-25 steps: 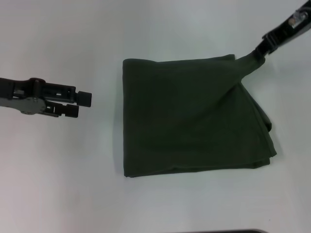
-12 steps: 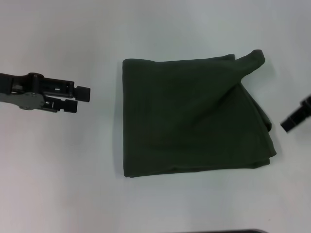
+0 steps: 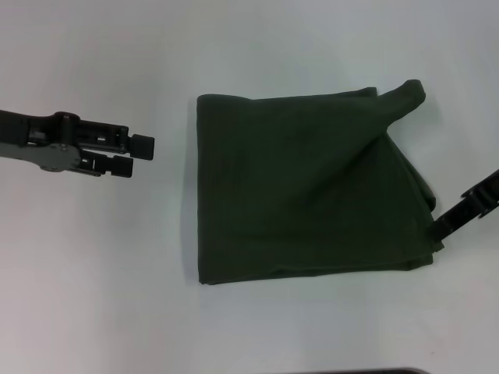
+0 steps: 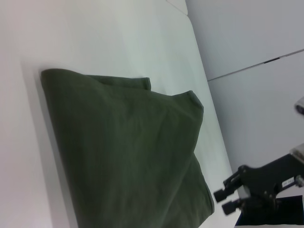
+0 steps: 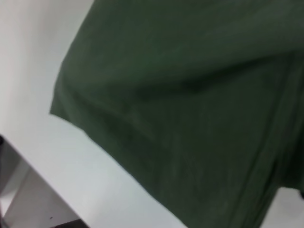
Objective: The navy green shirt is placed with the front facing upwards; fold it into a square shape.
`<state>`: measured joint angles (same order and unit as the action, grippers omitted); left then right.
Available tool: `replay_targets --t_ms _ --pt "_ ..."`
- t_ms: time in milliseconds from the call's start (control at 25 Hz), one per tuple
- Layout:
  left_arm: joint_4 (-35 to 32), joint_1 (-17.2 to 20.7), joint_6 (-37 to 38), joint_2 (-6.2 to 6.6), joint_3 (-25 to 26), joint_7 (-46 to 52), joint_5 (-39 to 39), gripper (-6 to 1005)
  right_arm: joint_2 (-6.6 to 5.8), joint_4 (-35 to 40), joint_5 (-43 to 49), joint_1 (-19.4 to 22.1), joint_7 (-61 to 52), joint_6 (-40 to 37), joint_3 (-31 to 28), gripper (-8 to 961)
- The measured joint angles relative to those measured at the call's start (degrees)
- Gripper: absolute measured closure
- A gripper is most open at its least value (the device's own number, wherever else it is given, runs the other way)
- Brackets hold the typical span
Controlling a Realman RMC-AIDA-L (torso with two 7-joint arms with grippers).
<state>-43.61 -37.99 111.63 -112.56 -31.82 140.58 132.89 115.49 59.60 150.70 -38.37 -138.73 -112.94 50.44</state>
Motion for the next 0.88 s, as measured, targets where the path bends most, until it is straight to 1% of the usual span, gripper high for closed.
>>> replay_targets --t_ms 280,600,680,720,880 --pt "0.1 0.3 0.1 0.06 0.1 -0.3 0.0 158 0.72 -1.5 0.3 0.1 0.3 0.9 0.0 616" --pt "0.1 0.1 0.0 -0.01 0.1 -0.3 0.0 157 -0.49 -0.8 0.4 -0.2 -0.9 1.5 -0.9 616" --pt "0.1 0.1 0.0 -0.02 0.1 -0.3 0.0 157 -0.37 -1.2 0.2 -0.2 -0.7 2.0 -1.1 617" --pt "0.1 0.1 0.0 -0.02 0.1 -0.3 0.0 157 -0.04 -1.8 0.4 -0.3 -0.4 2.9 -0.8 617" --pt "0.1 0.1 0.0 -0.03 0.1 -0.3 0.0 157 0.11 -3.7 0.5 -0.7 -0.4 4.5 -0.2 617"
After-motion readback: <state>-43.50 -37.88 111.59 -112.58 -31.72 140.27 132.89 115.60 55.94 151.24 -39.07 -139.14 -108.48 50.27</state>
